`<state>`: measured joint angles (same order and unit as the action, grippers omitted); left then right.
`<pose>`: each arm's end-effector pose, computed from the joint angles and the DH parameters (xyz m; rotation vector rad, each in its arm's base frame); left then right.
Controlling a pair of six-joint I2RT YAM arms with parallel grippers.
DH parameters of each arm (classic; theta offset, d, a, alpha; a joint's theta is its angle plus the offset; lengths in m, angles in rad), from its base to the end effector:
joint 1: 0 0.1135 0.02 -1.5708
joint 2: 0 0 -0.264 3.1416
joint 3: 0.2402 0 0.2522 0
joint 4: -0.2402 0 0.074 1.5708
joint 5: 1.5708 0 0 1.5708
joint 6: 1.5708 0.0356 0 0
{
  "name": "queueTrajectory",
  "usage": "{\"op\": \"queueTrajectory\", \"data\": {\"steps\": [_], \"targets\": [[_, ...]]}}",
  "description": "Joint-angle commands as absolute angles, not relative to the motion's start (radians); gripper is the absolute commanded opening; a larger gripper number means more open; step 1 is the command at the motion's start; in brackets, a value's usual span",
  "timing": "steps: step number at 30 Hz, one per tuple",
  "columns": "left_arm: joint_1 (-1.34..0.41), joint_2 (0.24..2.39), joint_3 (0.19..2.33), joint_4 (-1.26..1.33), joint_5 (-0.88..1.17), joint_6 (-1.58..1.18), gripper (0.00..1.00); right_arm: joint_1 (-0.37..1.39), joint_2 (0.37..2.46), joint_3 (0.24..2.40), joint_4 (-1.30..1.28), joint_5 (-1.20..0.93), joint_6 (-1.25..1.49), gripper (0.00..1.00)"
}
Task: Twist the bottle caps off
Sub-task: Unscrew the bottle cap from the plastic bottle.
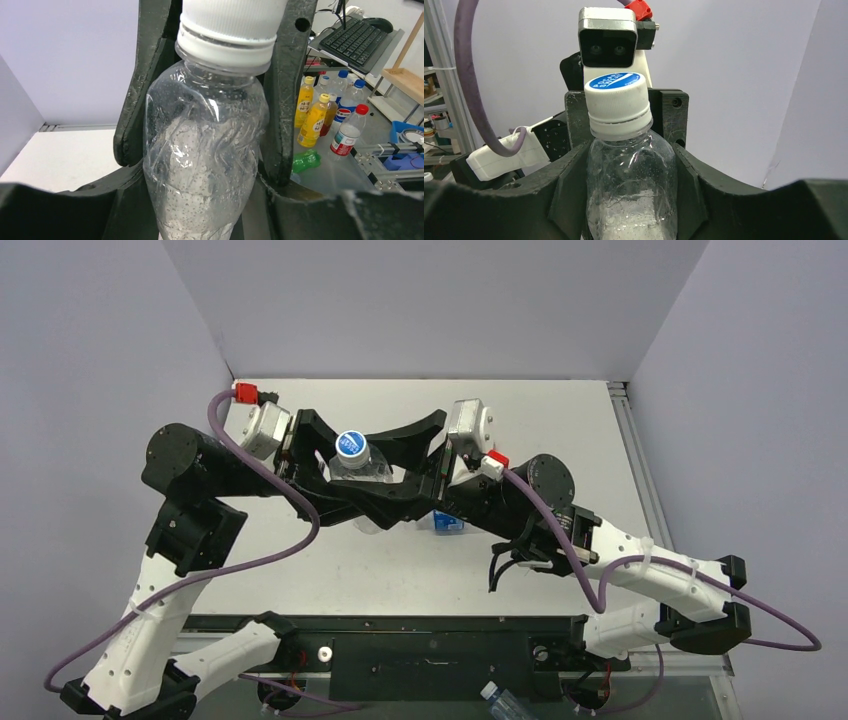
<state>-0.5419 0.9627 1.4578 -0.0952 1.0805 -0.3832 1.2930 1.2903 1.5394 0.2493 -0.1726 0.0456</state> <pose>0.1036 -0.0990 0.5347 1.1181 1.0543 -1.3788 0.0669 0.2568 0.5379 -0.8138 0.8422 1.2885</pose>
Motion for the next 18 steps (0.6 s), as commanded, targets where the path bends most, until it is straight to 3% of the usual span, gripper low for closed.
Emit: {"op": "queueTrajectory", "data": {"steps": [1,4,5,7,12,18], "targets": [[-0.549,0.923,1.473,-0.157,1.038,-0.301,0.12,1.265,1.282,1.640,0.208,-0.031,0.070,0.15],[-0.549,0.916,1.480,-0.214,0.957,-0.226,0.05,1.261,1.282,1.686,0.076,0.057,0.078,0.43],[-0.550,0.917,1.483,-0.259,0.912,-0.205,0.03,1.259,1.285,1.737,-0.010,0.071,0.085,0.61],[-0.551,0.924,1.495,-0.324,0.843,-0.142,0.00,1.250,1.321,1.863,-0.171,0.121,0.105,0.69],[-0.562,0.964,1.522,-0.441,0.628,-0.095,0.00,1.230,1.481,2.219,-0.466,0.189,0.138,0.71],[-0.569,0.982,1.529,-0.493,0.525,-0.141,0.00,1.191,1.562,2.332,-0.590,0.170,0.194,0.70]]}}
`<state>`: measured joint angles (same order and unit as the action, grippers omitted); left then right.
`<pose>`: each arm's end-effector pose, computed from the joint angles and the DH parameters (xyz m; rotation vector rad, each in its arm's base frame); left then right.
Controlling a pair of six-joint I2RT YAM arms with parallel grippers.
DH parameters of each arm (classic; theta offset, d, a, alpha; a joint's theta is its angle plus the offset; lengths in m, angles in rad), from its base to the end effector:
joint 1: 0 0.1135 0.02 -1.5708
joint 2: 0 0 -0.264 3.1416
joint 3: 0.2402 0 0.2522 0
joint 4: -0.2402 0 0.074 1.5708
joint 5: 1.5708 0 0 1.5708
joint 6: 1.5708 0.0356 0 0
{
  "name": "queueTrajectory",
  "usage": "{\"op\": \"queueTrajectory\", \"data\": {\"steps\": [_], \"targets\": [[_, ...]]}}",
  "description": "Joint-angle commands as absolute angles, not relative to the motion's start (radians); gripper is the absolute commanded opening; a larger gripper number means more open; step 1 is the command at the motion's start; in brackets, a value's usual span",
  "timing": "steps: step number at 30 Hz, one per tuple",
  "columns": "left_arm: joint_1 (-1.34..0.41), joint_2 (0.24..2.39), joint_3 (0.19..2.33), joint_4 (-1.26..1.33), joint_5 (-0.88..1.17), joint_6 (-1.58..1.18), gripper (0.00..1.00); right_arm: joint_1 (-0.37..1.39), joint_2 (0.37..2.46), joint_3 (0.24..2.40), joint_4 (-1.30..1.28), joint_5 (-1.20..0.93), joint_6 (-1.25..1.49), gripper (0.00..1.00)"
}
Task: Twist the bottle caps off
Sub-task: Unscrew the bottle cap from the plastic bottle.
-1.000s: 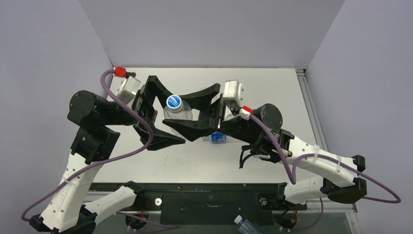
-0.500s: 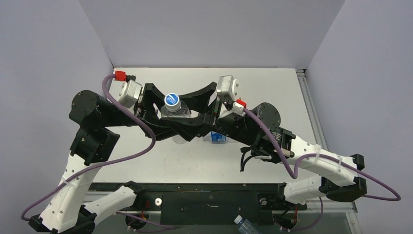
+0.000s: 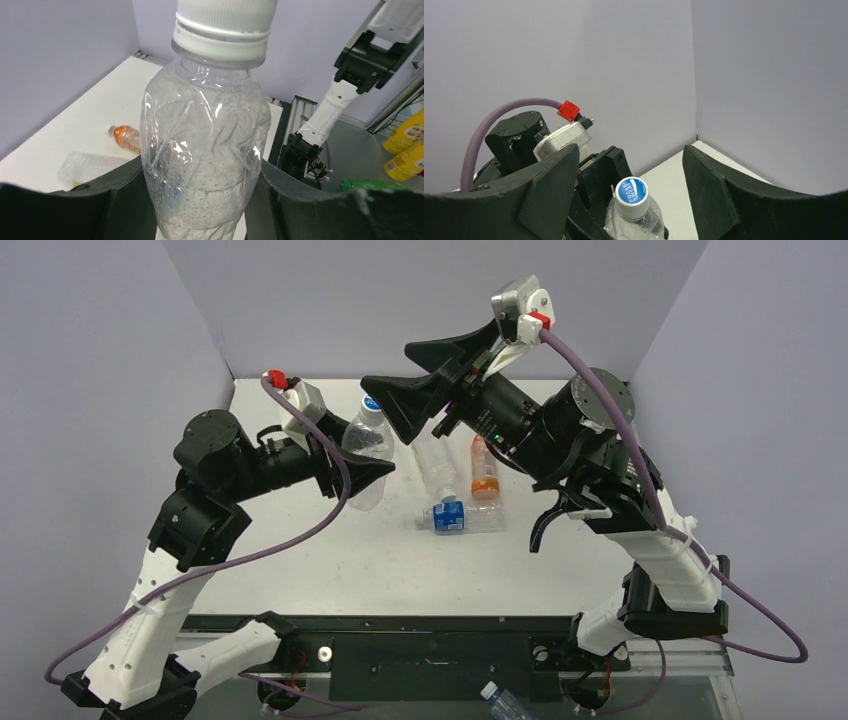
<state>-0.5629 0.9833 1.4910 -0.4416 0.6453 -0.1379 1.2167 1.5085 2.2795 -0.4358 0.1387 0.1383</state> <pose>0.1245 -0.1039 0.5115 0.8499 1.3690 -1.0330 0.0881 0.2240 0.6267 -0.5619 1.1882 1.0832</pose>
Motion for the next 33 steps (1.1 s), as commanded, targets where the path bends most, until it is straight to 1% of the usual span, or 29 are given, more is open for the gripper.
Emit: {"op": "queueTrajectory", "data": {"steps": [1,5,9,15,16,18,20,23,25,28,33], "targets": [[-0.569,0.981,1.528,-0.491,0.517,-0.160,0.00,1.172,1.574,2.339,-0.606,0.157,0.202,0.70],[-0.568,0.991,1.535,-0.491,0.481,-0.202,0.00,1.131,1.600,2.364,-0.646,0.089,0.241,0.69],[-0.568,0.997,1.531,-0.481,0.467,-0.227,0.00,1.104,1.624,2.380,-0.680,0.057,0.260,0.65],[-0.569,1.003,1.521,-0.467,0.474,-0.236,0.00,1.079,1.617,2.350,-0.651,0.011,0.288,0.49],[-0.569,1.003,1.515,-0.465,0.474,-0.236,0.00,1.076,1.616,2.348,-0.643,0.009,0.290,0.43],[-0.569,1.002,1.510,-0.463,0.478,-0.236,0.00,1.075,1.612,2.336,-0.629,0.008,0.293,0.39],[-0.569,1.000,1.503,-0.460,0.482,-0.236,0.00,1.074,1.603,2.323,-0.613,0.008,0.293,0.41],[-0.569,1.000,1.501,-0.455,0.482,-0.237,0.00,1.075,1.603,2.321,-0.600,0.008,0.297,0.50],[-0.569,1.000,1.500,-0.453,0.484,-0.240,0.00,1.075,1.606,2.323,-0.595,-0.015,0.298,0.52],[-0.569,0.999,1.497,-0.451,0.488,-0.245,0.00,1.075,1.611,2.322,-0.589,-0.021,0.300,0.52],[-0.569,0.993,1.482,-0.456,0.494,-0.246,0.00,1.075,1.601,2.310,-0.565,-0.018,0.291,0.44]]}}
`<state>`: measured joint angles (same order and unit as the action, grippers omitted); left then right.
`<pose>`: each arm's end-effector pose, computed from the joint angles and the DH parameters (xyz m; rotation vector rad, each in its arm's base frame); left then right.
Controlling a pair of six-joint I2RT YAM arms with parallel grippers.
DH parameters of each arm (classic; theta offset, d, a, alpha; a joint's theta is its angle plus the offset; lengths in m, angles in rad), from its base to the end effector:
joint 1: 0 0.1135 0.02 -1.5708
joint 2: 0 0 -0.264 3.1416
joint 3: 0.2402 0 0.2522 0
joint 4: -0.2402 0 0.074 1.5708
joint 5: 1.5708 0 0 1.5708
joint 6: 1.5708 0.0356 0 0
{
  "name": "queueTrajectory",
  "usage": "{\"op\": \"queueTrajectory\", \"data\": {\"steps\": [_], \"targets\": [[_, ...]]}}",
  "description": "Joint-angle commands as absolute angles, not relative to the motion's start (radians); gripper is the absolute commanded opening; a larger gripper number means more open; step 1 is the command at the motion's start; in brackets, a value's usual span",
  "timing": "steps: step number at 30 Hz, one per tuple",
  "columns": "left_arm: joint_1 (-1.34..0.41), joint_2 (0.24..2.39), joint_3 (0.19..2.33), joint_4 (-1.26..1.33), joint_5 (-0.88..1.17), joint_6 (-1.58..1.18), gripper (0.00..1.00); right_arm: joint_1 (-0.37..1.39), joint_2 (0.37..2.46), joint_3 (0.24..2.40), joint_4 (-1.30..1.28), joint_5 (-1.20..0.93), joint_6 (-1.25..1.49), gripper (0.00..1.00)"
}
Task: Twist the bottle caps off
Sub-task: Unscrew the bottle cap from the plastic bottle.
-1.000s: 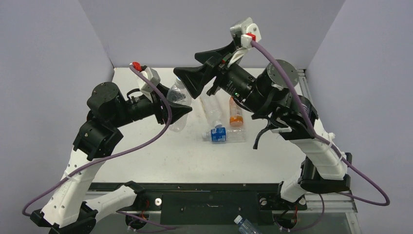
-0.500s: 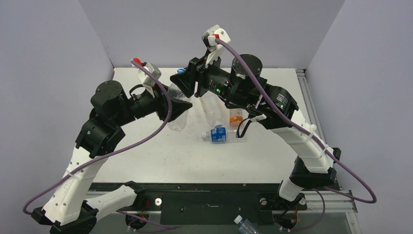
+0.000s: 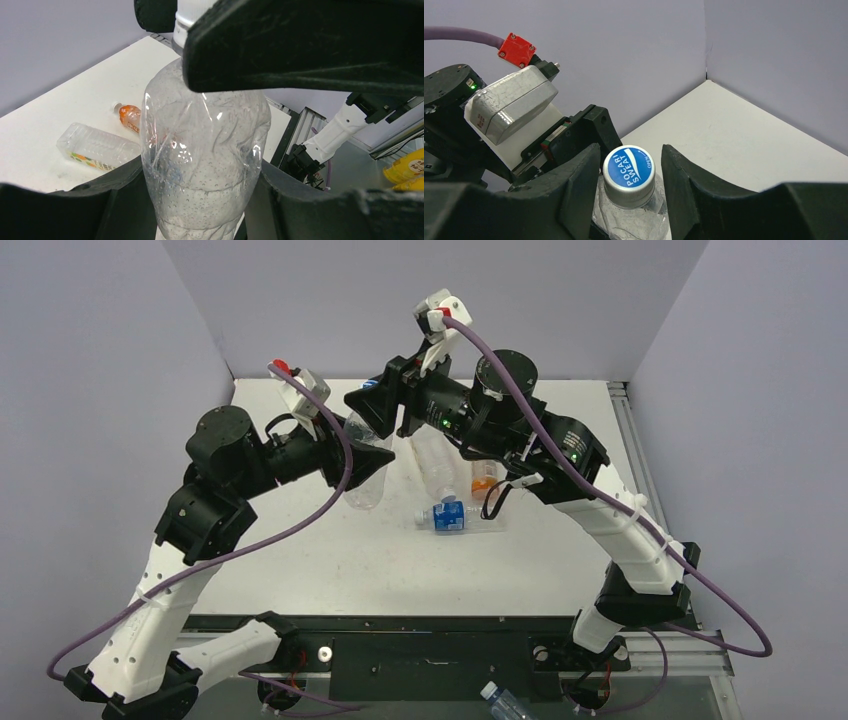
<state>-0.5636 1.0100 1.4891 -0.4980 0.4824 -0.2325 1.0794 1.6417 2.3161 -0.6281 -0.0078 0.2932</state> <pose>0.1390 -0.1074 0.5012 0.6579 1.5458 -0.9915 0.1423 0.2664 0.5817 -0.6302 1.5023 1.0862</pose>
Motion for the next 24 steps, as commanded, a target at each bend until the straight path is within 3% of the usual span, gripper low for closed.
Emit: {"op": "queueTrajectory", "data": {"steps": [1,9,12,16,19,24], "targets": [[-0.569,0.993,1.480,-0.455,0.494,-0.246,0.00,1.075,1.600,2.310,-0.563,-0.017,0.289,0.42],[-0.569,0.992,1.464,-0.456,0.501,-0.249,0.00,1.075,1.591,2.294,-0.557,-0.031,0.274,0.08],[-0.569,0.982,1.437,-0.433,0.524,-0.271,0.00,1.073,1.568,2.270,-0.547,-0.060,0.246,0.00],[-0.568,0.939,1.375,-0.288,0.674,-0.344,0.00,1.043,1.504,2.187,-0.477,-0.266,0.211,0.00],[-0.566,0.924,1.347,-0.177,0.814,-0.421,0.00,1.000,1.464,2.126,-0.372,-0.573,0.230,0.00],[-0.571,0.954,1.362,-0.022,1.036,-0.590,0.00,0.951,1.437,2.009,-0.105,-0.949,0.461,0.00]]}}
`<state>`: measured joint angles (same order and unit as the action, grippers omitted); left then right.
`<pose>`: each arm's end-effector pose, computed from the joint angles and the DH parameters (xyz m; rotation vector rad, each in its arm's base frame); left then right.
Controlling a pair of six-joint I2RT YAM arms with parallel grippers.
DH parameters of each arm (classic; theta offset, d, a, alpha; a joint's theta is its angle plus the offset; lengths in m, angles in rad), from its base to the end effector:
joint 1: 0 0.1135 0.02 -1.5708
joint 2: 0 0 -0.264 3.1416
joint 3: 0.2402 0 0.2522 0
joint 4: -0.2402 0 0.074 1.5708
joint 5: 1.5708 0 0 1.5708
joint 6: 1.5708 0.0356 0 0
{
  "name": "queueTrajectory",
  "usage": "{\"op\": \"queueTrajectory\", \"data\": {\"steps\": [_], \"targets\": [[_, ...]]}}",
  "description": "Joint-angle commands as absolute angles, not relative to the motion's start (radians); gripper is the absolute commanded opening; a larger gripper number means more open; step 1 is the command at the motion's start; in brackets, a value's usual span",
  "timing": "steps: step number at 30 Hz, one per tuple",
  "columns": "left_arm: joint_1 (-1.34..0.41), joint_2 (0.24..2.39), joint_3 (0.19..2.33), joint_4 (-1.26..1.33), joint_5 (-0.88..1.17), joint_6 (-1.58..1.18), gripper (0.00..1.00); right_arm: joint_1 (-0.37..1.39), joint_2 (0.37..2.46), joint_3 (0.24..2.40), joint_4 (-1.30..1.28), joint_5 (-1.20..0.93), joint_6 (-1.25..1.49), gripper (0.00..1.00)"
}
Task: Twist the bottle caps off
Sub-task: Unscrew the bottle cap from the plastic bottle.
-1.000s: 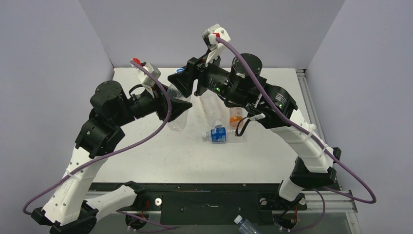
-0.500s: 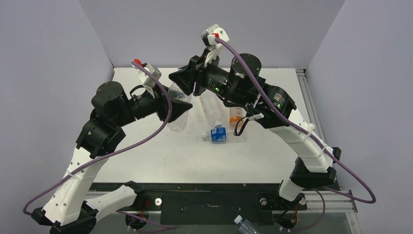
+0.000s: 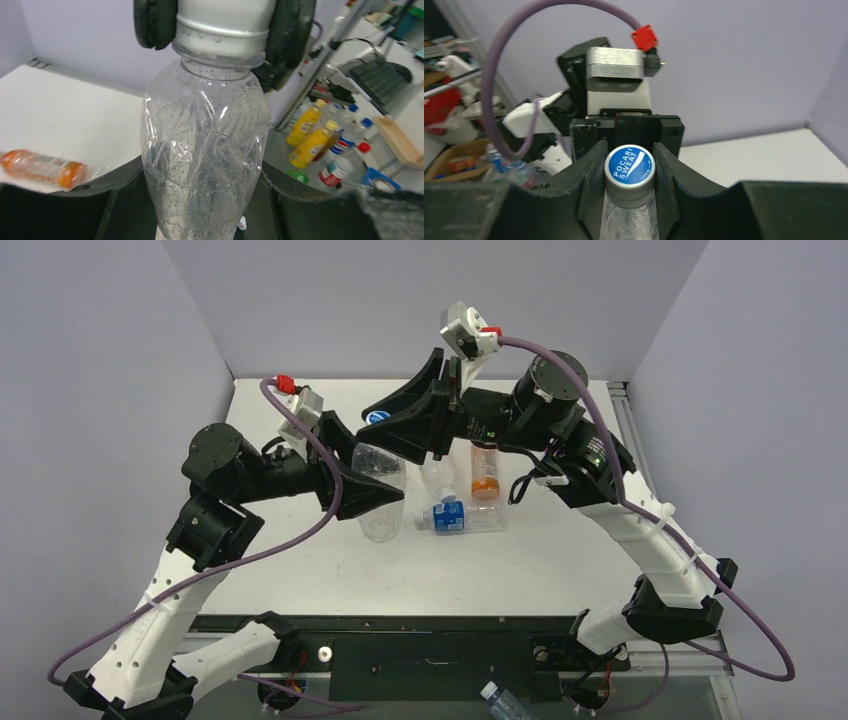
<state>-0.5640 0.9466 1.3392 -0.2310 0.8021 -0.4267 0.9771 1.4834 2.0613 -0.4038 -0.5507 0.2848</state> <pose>0.1271 -0.1107 0.4928 0.8176 1.3913 -1.3462 0.1368 0.2360 0.5786 -0.9848 1.2411 1.3977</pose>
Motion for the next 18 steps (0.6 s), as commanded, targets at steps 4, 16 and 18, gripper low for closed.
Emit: {"op": "queueTrajectory", "data": {"steps": [4,16,18], "targets": [[-0.573,0.957,1.376,0.028,1.056,-0.613,0.00,0.936,1.431,1.950,0.066,-1.013,0.550,0.00],[-0.579,0.942,1.371,-0.319,0.480,-0.203,0.00,1.094,1.527,2.262,-0.600,0.150,0.211,0.80],[-0.589,0.945,1.362,-0.346,0.386,-0.156,0.00,1.110,1.567,2.312,-0.636,0.209,0.224,0.80]]}}
